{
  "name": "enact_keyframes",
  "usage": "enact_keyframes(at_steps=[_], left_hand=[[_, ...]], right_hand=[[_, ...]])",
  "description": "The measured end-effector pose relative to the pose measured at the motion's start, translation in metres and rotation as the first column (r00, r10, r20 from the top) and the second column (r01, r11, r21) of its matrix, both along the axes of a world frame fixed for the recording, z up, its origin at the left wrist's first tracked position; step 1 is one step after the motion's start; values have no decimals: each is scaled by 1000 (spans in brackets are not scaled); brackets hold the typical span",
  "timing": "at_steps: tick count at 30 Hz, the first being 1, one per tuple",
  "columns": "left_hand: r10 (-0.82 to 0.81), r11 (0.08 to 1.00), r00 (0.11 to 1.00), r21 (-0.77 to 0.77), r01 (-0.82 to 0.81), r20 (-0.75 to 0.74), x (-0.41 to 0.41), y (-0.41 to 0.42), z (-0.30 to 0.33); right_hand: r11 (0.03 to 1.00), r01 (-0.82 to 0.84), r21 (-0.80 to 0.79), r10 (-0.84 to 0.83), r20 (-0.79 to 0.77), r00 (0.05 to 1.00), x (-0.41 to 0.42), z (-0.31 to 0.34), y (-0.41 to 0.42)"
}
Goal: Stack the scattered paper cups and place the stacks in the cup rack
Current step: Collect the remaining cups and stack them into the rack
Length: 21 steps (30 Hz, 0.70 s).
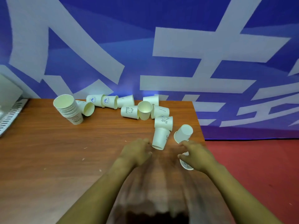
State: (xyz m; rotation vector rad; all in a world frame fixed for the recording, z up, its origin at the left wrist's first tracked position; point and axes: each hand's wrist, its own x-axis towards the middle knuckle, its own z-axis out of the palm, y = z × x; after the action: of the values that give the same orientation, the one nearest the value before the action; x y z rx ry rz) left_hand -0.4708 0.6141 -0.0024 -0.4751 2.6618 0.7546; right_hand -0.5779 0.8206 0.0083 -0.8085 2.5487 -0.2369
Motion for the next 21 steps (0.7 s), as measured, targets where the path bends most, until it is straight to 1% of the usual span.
enact_keyframes(at_steps=[2,4,6,8,11,14,15,17,21], left_hand=[[19,1000,999,2,-19,32,-16,10,-8],[38,999,998,-4,-38,56,-33,17,-15],[64,998,996,-14,-63,61,-50,22,-22],[99,995,994,-33,-98,50,-65,26,-26],[130,989,991,-75,-127,32,-81,32,-31],[80,979,996,-192,-70,48,-87,40,-42],[78,976,995,-207,-64,60,-87,42,-46],[106,976,991,-197,-89,77,-89,46,-55],[148,978,987,-158,-138,58,-89,46,-67]], right_hand=[[998,-9,68,8,9,1000,-11,-6,17],[991,-35,131,27,58,998,-20,-14,29],[988,-47,148,30,116,993,-28,-24,36],[988,-62,140,40,150,988,-33,-33,39],[990,-94,104,77,154,985,-39,-49,36],[992,-114,57,103,167,981,-41,-66,28],[991,-127,47,118,169,979,-41,-70,25],[992,-128,9,124,176,976,-43,-76,20],[996,-64,-65,76,212,974,-45,-82,12]])
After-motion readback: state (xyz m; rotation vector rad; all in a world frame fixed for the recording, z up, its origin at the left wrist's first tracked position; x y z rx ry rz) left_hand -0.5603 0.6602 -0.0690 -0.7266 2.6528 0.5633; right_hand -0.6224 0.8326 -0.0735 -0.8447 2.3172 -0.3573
